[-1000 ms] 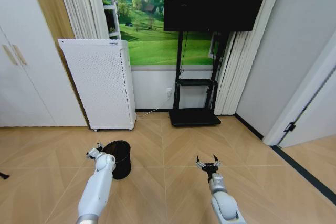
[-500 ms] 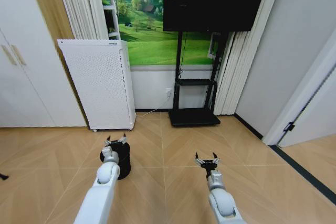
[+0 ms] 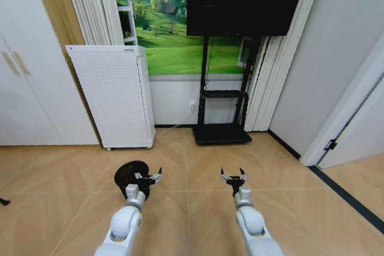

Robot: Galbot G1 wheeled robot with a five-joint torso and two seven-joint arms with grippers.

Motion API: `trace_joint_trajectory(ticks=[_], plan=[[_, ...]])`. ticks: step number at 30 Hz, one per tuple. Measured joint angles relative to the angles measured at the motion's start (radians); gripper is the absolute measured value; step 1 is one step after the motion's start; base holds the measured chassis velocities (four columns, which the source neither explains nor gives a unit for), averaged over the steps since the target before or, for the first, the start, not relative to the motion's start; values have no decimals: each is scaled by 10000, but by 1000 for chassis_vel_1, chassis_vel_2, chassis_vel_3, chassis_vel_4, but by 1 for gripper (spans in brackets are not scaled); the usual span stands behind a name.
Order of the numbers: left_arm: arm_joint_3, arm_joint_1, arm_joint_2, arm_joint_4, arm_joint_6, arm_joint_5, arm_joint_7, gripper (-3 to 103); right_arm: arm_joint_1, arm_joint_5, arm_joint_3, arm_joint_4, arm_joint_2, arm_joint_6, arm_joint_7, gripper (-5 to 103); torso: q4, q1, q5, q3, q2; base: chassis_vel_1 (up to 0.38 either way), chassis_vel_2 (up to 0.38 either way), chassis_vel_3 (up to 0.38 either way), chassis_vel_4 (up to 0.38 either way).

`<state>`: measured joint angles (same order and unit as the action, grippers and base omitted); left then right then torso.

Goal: Pick up the trash bin and place the garbage on the floor into it.

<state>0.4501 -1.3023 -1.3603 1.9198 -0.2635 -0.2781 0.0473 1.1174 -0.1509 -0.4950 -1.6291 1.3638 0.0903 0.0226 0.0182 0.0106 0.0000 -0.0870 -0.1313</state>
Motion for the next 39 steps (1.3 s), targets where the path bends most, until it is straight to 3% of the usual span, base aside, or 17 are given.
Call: trace_joint_trajectory(ticks=[4, 11, 21, 39], plan=[[272, -555, 427, 544, -152, -599, 32, 100, -358, -607, 50, 463, -476, -264, -759, 100, -1, 0, 0, 0, 1, 0, 0, 0, 0], [711, -787, 1248, 698, -391, -1698, 7, 100, 135, -786, 90, 22, -533, -378, -757, 100, 0, -1, 1, 1, 1, 0, 0, 0, 0], [648, -55, 1185, 269, -361, -1622, 401, 100, 234, -183, 73, -348, -140, -70, 148, 100, 1, 40, -1, -136, -179, 0, 0, 0, 0], [1252, -528, 1612, 709, -388, -1805, 392, 100, 227, -126, 181, -546, -75, 175, 343, 100, 0, 234, 0, -667, -904, 0, 0, 0, 0]])
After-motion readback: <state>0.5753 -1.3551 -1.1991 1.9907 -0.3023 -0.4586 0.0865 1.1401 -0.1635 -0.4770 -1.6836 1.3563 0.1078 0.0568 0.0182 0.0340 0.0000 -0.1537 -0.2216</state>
